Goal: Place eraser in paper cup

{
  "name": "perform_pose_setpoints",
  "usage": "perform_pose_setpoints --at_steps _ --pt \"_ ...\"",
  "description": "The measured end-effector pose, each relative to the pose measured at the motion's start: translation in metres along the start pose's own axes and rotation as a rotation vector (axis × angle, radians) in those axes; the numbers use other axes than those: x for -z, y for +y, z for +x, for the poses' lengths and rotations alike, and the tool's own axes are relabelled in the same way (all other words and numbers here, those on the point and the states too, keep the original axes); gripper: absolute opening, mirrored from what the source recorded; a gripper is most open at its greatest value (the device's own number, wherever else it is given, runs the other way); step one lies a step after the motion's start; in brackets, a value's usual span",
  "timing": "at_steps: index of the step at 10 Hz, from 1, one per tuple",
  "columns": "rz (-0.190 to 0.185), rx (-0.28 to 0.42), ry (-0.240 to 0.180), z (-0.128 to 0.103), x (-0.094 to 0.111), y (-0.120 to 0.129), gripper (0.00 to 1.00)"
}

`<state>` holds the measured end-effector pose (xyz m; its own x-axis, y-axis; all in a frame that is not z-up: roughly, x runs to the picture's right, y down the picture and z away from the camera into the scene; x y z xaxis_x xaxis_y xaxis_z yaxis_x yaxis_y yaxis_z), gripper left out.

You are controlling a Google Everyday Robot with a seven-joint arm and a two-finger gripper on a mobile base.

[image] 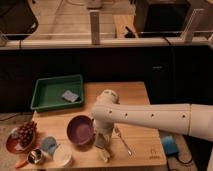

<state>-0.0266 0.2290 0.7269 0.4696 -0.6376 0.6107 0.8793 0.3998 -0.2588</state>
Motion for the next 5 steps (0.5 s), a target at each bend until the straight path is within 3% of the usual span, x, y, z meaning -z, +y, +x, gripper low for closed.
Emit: perform_pose_setpoints --at_steps 3,5 --pt "-0.015 0.085 0.007 -0.012 0.005 -0.013 0.05" --pt "0.012 0.194 0.021 -0.029 0.022 -0.038 0.05"
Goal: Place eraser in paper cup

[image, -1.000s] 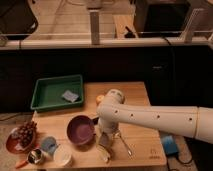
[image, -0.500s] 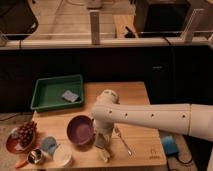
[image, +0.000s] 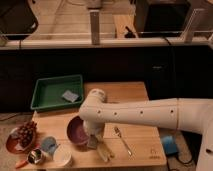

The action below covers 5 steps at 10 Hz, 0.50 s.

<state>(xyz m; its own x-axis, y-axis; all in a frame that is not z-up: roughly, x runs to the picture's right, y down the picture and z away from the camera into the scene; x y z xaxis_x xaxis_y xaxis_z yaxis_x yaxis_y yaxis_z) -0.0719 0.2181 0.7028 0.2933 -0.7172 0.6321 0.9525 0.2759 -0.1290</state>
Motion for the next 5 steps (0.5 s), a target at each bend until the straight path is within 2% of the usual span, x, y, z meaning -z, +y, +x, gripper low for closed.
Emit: perform_pose_setpoints --at_steps 3,5 --pt "0.061 0.14 0.008 -0.015 0.049 -0.024 0.05" --pt "0.1 0.294 -0.008 -0.042 0.071 -0.045 0.05"
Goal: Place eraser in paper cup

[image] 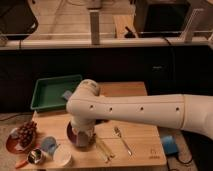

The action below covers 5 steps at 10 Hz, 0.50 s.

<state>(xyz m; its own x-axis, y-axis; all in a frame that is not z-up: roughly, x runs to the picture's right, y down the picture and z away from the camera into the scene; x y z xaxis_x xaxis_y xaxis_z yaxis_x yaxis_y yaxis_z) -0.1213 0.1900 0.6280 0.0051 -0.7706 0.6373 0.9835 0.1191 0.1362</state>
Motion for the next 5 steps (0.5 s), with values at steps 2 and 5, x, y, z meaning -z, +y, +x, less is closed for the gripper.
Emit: perform_pose_setpoints --at_steps 2,5 --pt "-0.007 0.189 -0.029 -0.032 -0.002 -0.025 0.05" --pt "-0.04 0.448 -0.058 -0.073 -0.019 -0.052 0.05"
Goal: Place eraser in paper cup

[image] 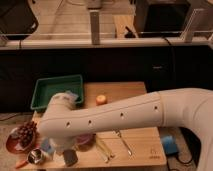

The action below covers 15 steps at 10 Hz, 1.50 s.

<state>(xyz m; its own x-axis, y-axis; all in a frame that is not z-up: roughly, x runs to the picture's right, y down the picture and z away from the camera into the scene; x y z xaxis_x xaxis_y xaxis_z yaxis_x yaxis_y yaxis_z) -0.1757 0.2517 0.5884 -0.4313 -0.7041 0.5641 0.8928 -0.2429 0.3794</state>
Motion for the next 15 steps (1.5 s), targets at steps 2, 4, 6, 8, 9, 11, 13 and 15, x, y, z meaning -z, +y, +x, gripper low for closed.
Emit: perform_pose_setpoints --at_steps 2,4,6,8,9,11,13,15 --pt "0.006 0.025 -0.004 0.002 -0.009 -0.009 0.05" --pt "0.015 0.02 -0.013 0.015 -0.019 -0.02 0.05" --pt "0.011 0.001 -0.022 0.028 -0.03 -0.014 0.05" --pt "0.013 -0.004 -0.037 0.034 -0.04 -0.015 0.06" --pt "0.01 -0.002 -0.046 0.035 -0.044 -0.013 0.12" --pt "0.007 0.014 -0.061 0.035 -0.048 -0.011 0.33" --pt "0.008 0.025 -0.069 0.035 -0.051 -0.01 0.5" --pt "0.011 0.037 -0.073 0.035 -0.054 -0.01 0.72"
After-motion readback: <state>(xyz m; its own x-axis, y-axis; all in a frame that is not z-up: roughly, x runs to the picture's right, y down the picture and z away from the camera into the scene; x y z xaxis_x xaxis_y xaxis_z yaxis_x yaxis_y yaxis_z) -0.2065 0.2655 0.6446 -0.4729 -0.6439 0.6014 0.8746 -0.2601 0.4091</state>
